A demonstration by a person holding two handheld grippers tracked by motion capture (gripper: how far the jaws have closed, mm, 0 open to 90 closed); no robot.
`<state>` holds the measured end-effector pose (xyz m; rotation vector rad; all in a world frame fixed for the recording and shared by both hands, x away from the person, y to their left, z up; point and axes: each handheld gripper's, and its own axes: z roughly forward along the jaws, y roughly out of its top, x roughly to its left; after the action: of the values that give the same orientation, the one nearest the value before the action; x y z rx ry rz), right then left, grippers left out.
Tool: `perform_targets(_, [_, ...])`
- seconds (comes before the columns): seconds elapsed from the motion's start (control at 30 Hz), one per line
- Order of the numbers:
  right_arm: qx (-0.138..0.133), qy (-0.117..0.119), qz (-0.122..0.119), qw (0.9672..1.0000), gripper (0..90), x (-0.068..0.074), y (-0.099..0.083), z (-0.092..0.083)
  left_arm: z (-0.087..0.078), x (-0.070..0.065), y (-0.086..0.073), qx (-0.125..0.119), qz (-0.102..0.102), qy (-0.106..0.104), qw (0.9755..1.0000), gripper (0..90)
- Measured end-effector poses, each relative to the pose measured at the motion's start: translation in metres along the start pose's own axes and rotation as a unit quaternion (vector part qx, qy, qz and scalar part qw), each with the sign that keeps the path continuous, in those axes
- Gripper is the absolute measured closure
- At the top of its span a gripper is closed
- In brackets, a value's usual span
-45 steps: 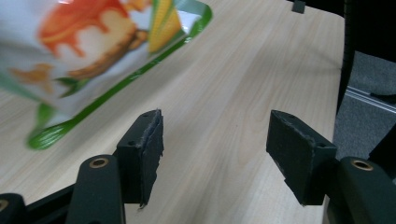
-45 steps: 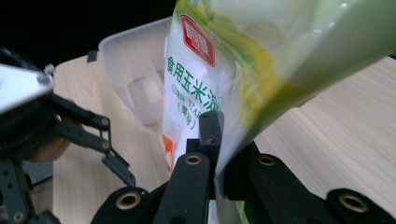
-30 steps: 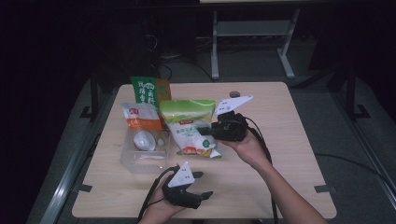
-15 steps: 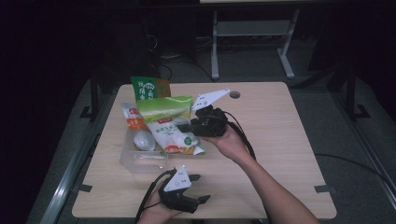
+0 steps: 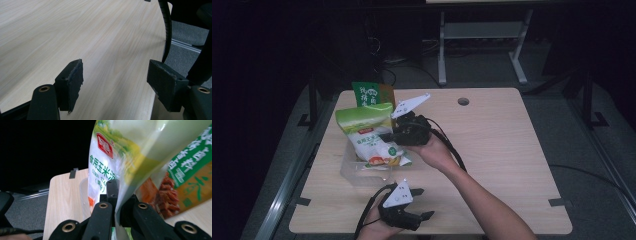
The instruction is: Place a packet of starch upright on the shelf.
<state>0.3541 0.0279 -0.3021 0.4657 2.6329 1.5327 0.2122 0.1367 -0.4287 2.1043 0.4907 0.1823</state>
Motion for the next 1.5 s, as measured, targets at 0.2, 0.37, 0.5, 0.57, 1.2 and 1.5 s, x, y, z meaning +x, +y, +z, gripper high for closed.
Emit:
perform_targets(0.2, [0.003,0.012,0.002,0.9999,88.7,0.004,0.006,0.025,-0.005,-0.001,-0.003,-0.002,-0.004,-0.001,1.0,28.5])
perform_targets(0.37, [0.005,0.018,0.01,0.9998,88.6,0.005,0.007,0.045,-0.009,0.0,-0.006,-0.001,0.001,0.001,1.0,28.0])
perform_targets(0.5, [0.014,0.02,0.012,0.9996,88.7,0.006,0.005,0.063,-0.012,-0.001,-0.008,0.002,-0.003,0.002,1.0,28.0])
perform_targets(0.57, [0.015,0.023,0.017,0.9995,88.7,0.007,0.003,0.07,-0.012,-0.001,-0.009,0.001,-0.003,0.001,1.0,28.0])
perform_targets(1.2, [0.024,0.024,0.025,0.9991,84.0,0.011,-0.022,0.094,-0.013,-0.005,-0.012,0.005,0.001,-0.002,1.0,28.0])
perform_targets(1.5, [0.079,0.019,-0.004,0.9967,78.9,0.01,-0.023,0.08,-0.012,-0.006,-0.013,0.006,-0.002,-0.001,1.0,28.0])
